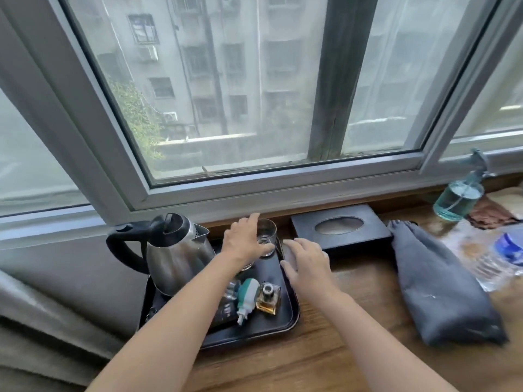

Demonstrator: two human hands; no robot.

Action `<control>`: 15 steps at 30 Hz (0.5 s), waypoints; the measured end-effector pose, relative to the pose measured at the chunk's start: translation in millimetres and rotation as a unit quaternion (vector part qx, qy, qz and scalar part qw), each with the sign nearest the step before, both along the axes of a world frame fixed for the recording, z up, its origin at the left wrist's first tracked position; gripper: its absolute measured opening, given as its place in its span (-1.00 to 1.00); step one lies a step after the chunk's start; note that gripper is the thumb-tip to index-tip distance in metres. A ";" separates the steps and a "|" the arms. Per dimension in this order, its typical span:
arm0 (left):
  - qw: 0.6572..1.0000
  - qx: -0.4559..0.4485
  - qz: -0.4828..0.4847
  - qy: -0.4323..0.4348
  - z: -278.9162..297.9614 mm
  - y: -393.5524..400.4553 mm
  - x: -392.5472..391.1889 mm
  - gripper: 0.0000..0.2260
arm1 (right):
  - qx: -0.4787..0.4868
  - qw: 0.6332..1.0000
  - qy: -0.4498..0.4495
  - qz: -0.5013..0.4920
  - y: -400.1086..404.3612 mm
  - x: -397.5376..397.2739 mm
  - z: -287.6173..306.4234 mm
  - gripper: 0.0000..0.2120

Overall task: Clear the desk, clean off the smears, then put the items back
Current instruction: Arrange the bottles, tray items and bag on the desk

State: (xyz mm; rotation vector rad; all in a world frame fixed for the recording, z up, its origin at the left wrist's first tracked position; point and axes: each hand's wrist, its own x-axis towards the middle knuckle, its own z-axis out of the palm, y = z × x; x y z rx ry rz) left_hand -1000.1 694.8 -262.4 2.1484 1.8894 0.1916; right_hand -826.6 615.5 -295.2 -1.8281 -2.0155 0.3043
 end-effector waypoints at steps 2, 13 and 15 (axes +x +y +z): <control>1.000 0.002 -0.005 0.016 -4.1 5.1 1.4 -0.18 | 0.001 1.000 -0.018 -0.019 -1.1 -6.0 0.2 -0.54; 0.989 0.031 0.063 -0.127 21.0 -3.2 1.8 -0.44 | 0.044 0.999 0.001 -0.004 23.9 -5.2 -7.9 -0.24; 0.977 0.039 0.071 -0.195 36.0 -19.2 -4.4 -0.43 | 0.023 0.997 0.077 0.020 29.6 -1.1 -3.7 -0.18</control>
